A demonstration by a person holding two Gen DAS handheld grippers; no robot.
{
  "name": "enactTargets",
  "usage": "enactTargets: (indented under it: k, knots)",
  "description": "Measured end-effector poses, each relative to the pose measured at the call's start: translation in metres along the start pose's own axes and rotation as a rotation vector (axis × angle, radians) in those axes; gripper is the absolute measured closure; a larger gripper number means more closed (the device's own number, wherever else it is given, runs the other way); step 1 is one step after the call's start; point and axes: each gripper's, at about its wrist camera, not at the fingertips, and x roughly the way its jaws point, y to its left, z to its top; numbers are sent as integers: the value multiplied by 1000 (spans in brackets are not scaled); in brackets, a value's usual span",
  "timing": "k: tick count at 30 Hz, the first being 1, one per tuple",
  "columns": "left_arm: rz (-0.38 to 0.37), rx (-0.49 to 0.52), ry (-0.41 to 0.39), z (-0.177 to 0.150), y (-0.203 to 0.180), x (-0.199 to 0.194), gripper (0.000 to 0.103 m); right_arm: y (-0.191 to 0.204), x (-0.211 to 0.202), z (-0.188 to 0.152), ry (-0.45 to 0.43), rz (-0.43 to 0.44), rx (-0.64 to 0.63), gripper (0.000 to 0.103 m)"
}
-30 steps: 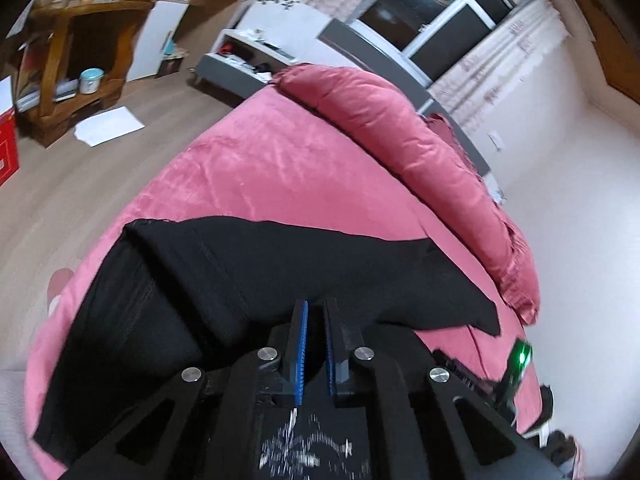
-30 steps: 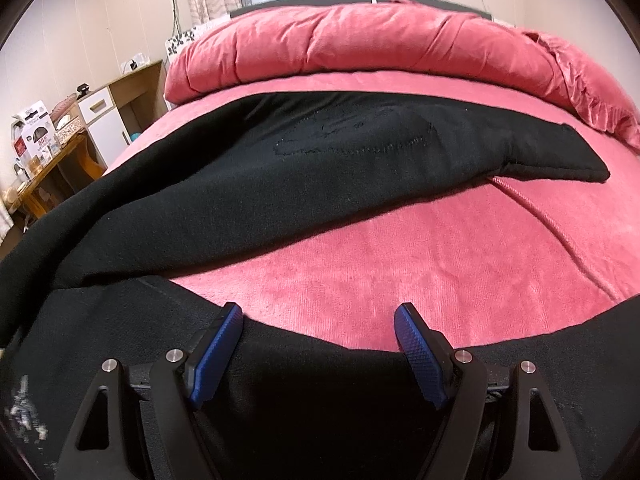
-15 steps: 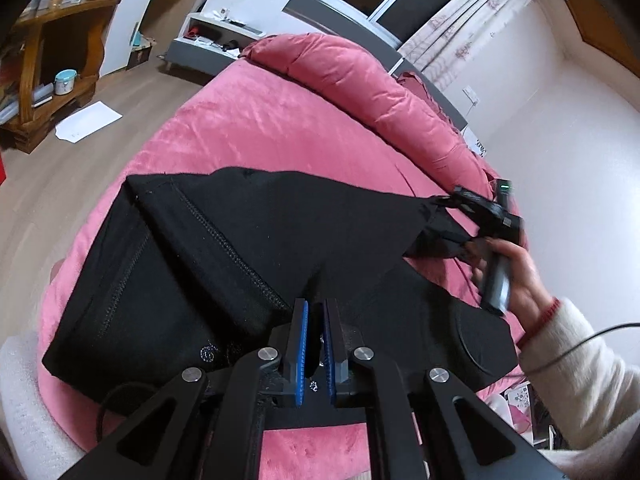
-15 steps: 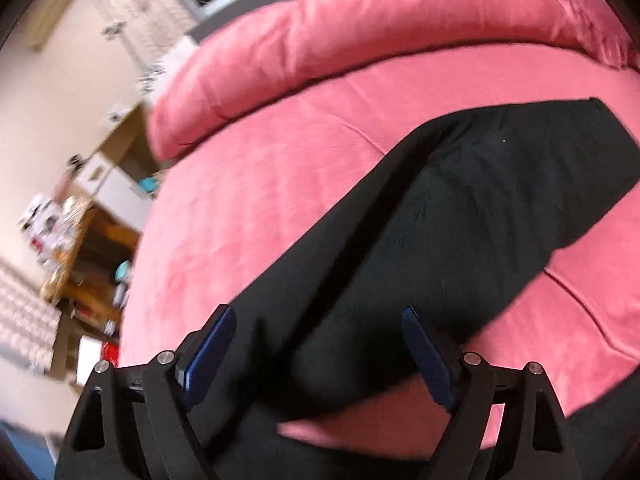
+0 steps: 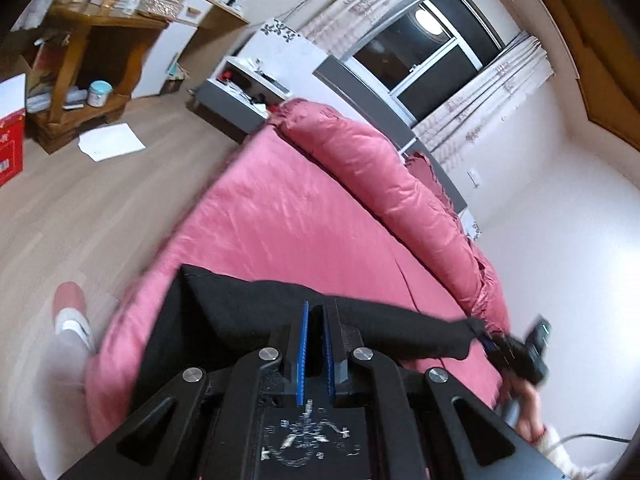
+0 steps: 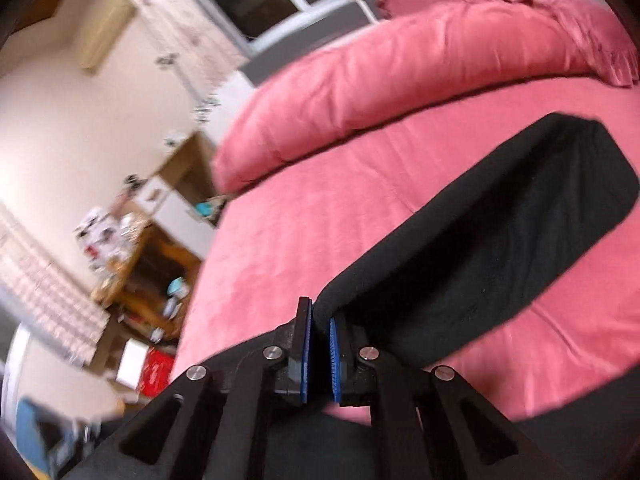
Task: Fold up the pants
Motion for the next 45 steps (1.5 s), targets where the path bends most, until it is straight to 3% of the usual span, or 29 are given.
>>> enactTargets:
  k: [4, 7, 13, 18, 20, 22, 26, 27, 28, 29, 30, 32, 33, 34, 37, 40, 45]
  knots:
    - [26, -42, 25, -9, 21, -8, 97, -1, -30, -73, 42, -9, -40, 95]
    - [64, -89, 73, -24, 40, -7, 97, -9, -26, -118, 99, -25, -18, 95]
    - [147, -128, 167, -55, 65, -2, 97, -57, 24, -178, 294, -32, 217, 95]
    - [121, -132, 196, -62, 63, -1, 90, -72, 21, -175, 229, 40, 316, 93]
    - [103, -161, 202, -62, 63, -1, 76, -77, 16, -174, 202, 47, 343, 86]
    - [86, -177, 205, -63, 62, -1, 74, -91, 8, -166, 168, 49, 383, 71]
    - [101, -176, 209, -62, 61, 2, 73, -117, -9, -149, 73, 0, 419, 66]
    - [109, -180, 211, -62, 61, 5, 74, -123, -12, -144, 48, -26, 419, 66]
    - [124, -173, 221, -63, 59, 8, 81, -133, -15, -138, 23, -51, 429, 66]
    - [143, -149, 232, -63, 57, 11, 97, -141, -17, -135, 9, -62, 442, 66]
    - [170, -107, 248, -63, 53, 14, 103, -151, -18, -129, -7, -72, 462, 66]
    - [198, -35, 253, -61, 44, 16, 103, -168, -21, -122, -37, -82, 504, 77]
    - [205, -8, 242, -57, 39, 13, 103, -171, -23, -117, -43, -94, 501, 93]
    - [211, 16, 225, -52, 33, 9, 103, -169, -25, -112, -49, -106, 480, 96]
    - [218, 60, 156, -33, 25, -13, 103, -138, -40, -101, -81, -106, 373, 96]
    - [250, 39, 116, -20, 35, -31, 103, -111, -59, -104, -74, -100, 299, 96]
    - [227, 11, 206, -38, 46, -24, 103, -114, -48, -127, 17, -184, 270, 96]
